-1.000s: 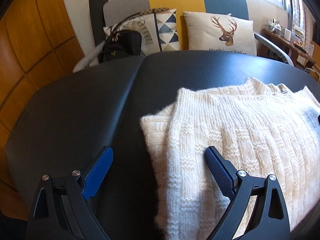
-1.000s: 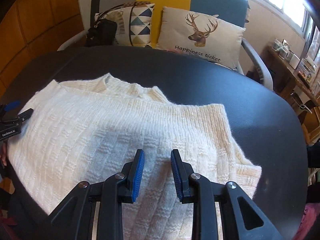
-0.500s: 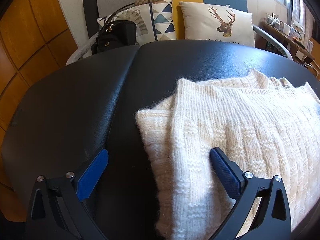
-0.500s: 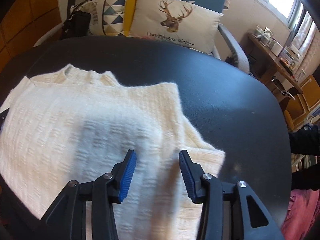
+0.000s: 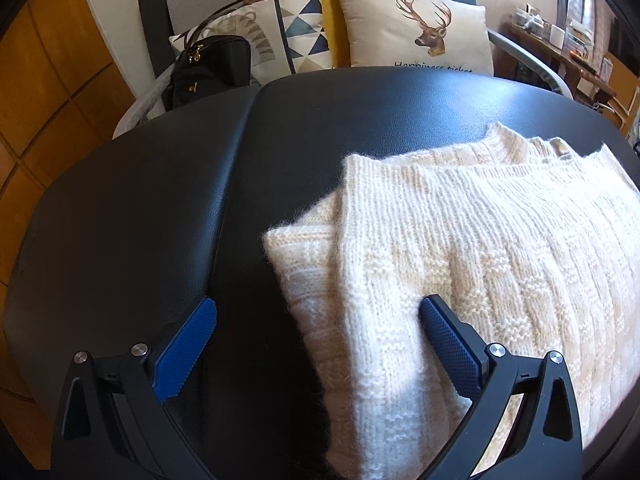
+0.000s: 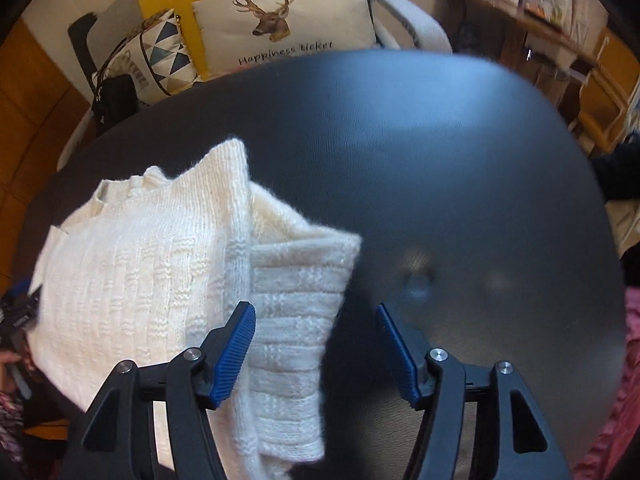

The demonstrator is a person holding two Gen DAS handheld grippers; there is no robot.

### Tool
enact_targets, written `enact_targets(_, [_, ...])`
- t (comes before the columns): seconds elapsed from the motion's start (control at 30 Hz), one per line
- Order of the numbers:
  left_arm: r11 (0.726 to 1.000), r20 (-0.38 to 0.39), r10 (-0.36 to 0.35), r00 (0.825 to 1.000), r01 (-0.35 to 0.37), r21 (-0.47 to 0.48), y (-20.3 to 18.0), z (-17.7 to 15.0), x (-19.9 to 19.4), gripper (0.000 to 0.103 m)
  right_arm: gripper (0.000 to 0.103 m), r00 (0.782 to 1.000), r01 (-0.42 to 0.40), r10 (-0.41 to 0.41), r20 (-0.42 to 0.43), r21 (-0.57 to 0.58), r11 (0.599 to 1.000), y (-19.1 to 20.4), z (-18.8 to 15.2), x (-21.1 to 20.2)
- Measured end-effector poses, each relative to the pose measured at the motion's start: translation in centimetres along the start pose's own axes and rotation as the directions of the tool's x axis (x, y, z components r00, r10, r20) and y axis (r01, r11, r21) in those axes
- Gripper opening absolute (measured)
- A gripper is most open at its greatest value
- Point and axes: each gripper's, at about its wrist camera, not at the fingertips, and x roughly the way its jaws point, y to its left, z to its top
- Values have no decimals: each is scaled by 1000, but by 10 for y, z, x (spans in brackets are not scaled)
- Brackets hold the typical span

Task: Fold clothes
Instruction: 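Grasp the sweater side edge with the right gripper and fold it inward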

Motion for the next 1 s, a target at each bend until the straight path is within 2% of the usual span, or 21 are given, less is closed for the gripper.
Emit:
enact_targets(0.07, [1000, 0, -8, 1000, 8, -4, 2, 0, 0, 103, 67, 999, -49, 49, -15, 50, 998, -6, -3, 6])
enact_targets(0.23, [1000, -1, -21, 1000, 21, -9, 4, 0, -1, 103, 72, 987, -151, 154, -36, 72, 986, -8, -7, 13])
enact_targets(0.33, [1000, -1, -22, 1000, 22, -5, 4, 1, -3, 103, 72, 960, -269, 276, -50, 113, 957, -9, -7, 15])
enact_targets(0.5, [999, 23, -30, 999, 31, -21, 8, -3, -6, 103, 72, 950, -300, 309, -46, 141, 943, -11, -10, 17])
enact_targets(0.63, [995, 18, -67, 998, 68, -74, 16, -6, -5, 103, 72, 929, -357, 370, -21, 216, 909, -29, -12, 14])
enact_targets(0.8, [992, 15, -86, 996, 87, -87, 18, -7, -4, 103, 74, 867, -474, 499, 3, 316, 822, -46, -19, 18])
enact_targets(0.9, [991, 5, -99, 995, 99, -92, 18, -8, -3, 103, 78, 840, -514, 542, 8, 330, 791, -46, -18, 20])
enact_targets(1.0, [990, -9, -111, 994, 109, -91, 19, -9, -1, 103, 79, 868, -468, 494, -42, 262, 844, -33, -14, 19])
